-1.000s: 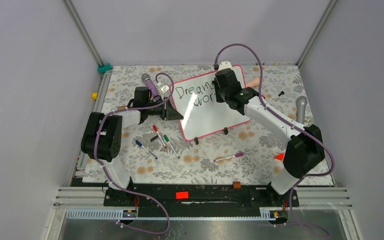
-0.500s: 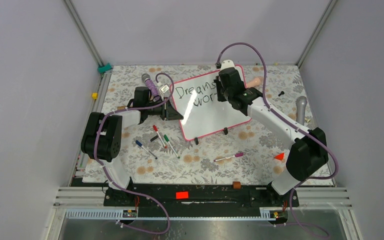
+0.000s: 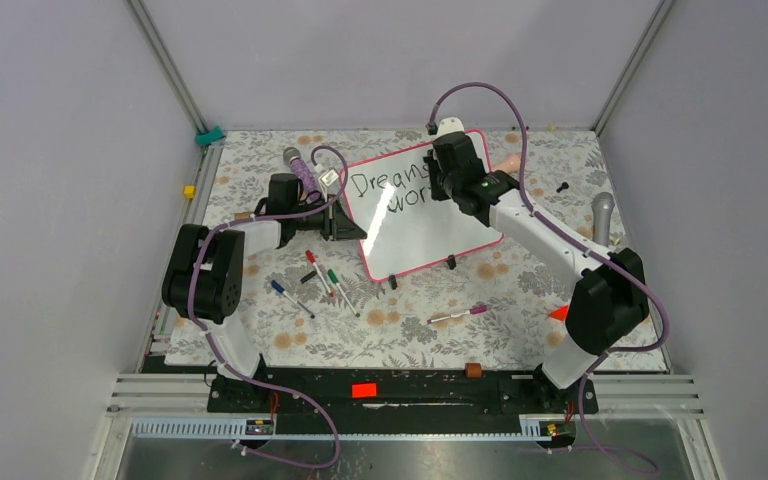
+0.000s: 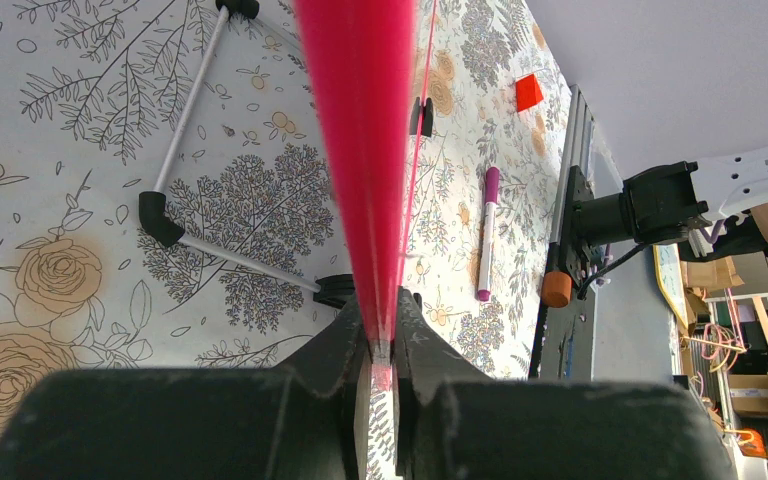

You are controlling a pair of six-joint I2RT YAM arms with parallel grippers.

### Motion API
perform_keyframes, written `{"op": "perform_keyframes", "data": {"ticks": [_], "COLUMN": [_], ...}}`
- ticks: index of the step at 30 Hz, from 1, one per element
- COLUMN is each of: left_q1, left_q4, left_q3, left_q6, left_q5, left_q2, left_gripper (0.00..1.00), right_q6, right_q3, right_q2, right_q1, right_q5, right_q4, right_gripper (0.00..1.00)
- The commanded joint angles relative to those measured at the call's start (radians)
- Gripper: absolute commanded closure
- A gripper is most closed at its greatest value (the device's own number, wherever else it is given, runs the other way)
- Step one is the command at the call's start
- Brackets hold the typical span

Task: Write a sentence on the whiteboard

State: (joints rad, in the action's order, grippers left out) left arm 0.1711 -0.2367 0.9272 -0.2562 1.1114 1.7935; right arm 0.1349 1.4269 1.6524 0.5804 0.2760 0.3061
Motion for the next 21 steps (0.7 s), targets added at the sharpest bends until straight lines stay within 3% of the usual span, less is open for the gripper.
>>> {"op": "perform_keyframes", "data": {"ticks": [1,21], "left_q1": [0.016,0.016], "left_q4": [0.043,0.040], "left_q3": [-0.004,-0.004], "left_q6": [0.055,0.054], "left_q5": [-0.182,-0.180], "left_q2": [0.050,0.049], "left_gripper": [1.00,1.00], "right_q6": [-0.006,0.022], "right_q3": [0.031,-0.133], "right_q2": [0.014,-0.062], "right_q1": [-0.006,-0.004], "right_q5": [-0.002,-0.027], "right_q4": [-0.019,-0.022], "right_gripper": [1.00,1.00]}}
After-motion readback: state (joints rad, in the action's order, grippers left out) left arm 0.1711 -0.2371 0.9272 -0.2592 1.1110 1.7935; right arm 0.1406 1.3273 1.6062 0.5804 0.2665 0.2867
